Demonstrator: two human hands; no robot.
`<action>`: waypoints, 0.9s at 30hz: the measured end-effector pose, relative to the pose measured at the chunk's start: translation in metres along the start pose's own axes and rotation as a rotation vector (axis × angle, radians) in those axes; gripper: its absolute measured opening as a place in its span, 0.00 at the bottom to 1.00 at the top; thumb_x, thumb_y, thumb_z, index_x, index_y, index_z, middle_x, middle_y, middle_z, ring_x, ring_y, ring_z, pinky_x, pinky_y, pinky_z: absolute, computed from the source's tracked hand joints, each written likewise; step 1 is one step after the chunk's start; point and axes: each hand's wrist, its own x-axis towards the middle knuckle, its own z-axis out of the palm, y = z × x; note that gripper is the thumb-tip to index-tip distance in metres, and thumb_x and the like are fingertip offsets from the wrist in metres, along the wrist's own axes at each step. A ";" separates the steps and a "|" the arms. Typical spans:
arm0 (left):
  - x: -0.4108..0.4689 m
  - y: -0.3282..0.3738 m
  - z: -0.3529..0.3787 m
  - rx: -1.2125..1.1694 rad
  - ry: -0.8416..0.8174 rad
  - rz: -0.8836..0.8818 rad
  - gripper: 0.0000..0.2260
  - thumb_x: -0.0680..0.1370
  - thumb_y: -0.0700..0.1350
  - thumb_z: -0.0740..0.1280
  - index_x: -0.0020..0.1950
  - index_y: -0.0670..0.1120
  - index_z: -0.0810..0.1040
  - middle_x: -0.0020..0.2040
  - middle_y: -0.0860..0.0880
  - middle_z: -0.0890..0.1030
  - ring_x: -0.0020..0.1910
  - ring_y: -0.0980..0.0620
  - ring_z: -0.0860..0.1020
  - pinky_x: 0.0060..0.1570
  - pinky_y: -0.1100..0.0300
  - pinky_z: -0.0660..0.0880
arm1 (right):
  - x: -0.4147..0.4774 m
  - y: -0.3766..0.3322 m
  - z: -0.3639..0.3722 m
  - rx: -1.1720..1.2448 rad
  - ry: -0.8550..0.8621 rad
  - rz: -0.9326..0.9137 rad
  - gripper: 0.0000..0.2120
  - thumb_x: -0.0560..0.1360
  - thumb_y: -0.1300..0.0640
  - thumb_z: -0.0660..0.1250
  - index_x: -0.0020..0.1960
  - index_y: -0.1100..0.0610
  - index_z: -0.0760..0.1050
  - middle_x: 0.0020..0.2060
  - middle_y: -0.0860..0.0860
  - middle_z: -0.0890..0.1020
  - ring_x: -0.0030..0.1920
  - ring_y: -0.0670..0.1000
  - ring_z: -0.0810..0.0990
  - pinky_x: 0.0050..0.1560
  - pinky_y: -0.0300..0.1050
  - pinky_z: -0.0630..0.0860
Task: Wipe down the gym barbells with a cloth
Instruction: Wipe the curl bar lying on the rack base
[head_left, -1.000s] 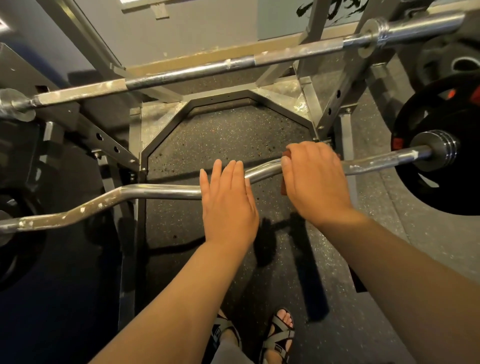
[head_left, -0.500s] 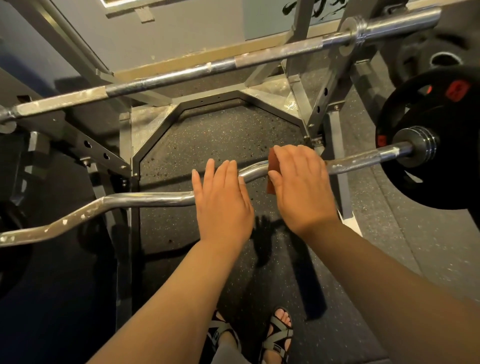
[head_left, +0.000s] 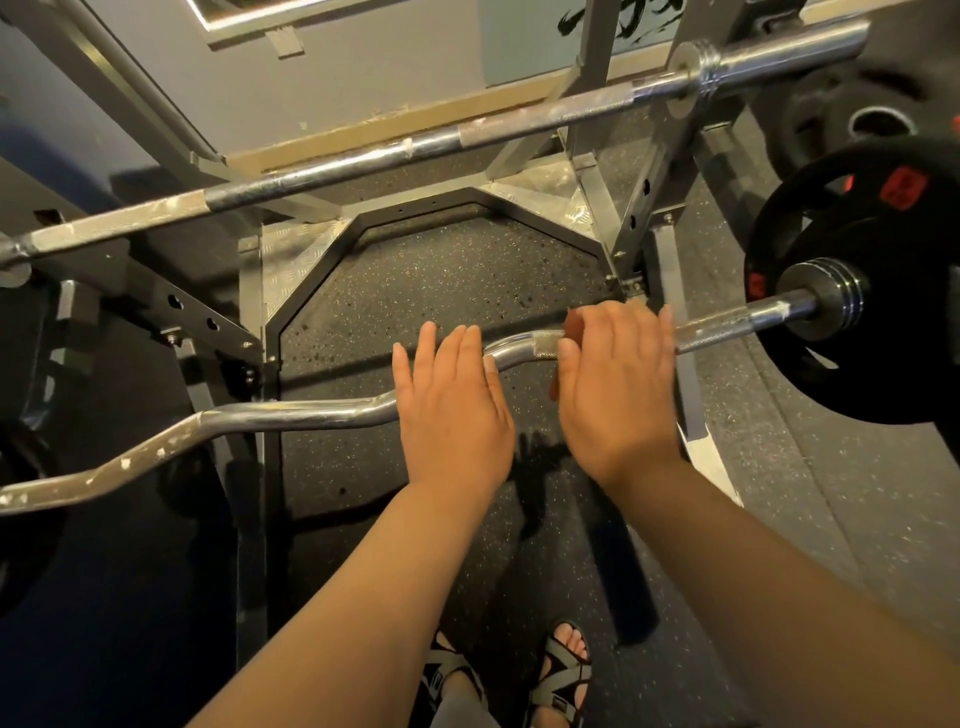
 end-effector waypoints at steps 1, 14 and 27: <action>0.001 0.002 0.001 0.003 0.003 0.005 0.23 0.86 0.50 0.47 0.76 0.45 0.70 0.75 0.48 0.72 0.81 0.45 0.58 0.81 0.44 0.45 | -0.002 -0.007 0.005 0.031 0.008 0.023 0.20 0.85 0.49 0.51 0.71 0.59 0.67 0.68 0.56 0.71 0.76 0.61 0.61 0.81 0.63 0.42; 0.013 0.015 0.012 -0.030 0.028 0.084 0.21 0.86 0.50 0.50 0.74 0.45 0.72 0.73 0.48 0.75 0.79 0.46 0.63 0.80 0.45 0.52 | -0.001 -0.003 0.008 0.126 -0.033 0.002 0.22 0.84 0.49 0.48 0.73 0.57 0.67 0.71 0.54 0.70 0.77 0.57 0.60 0.80 0.61 0.53; 0.010 0.007 0.009 -0.057 0.006 0.144 0.18 0.86 0.48 0.53 0.73 0.46 0.73 0.71 0.48 0.76 0.77 0.46 0.65 0.79 0.46 0.55 | 0.021 0.007 -0.001 0.117 0.047 0.146 0.24 0.85 0.48 0.43 0.59 0.54 0.76 0.58 0.50 0.76 0.68 0.54 0.72 0.80 0.62 0.48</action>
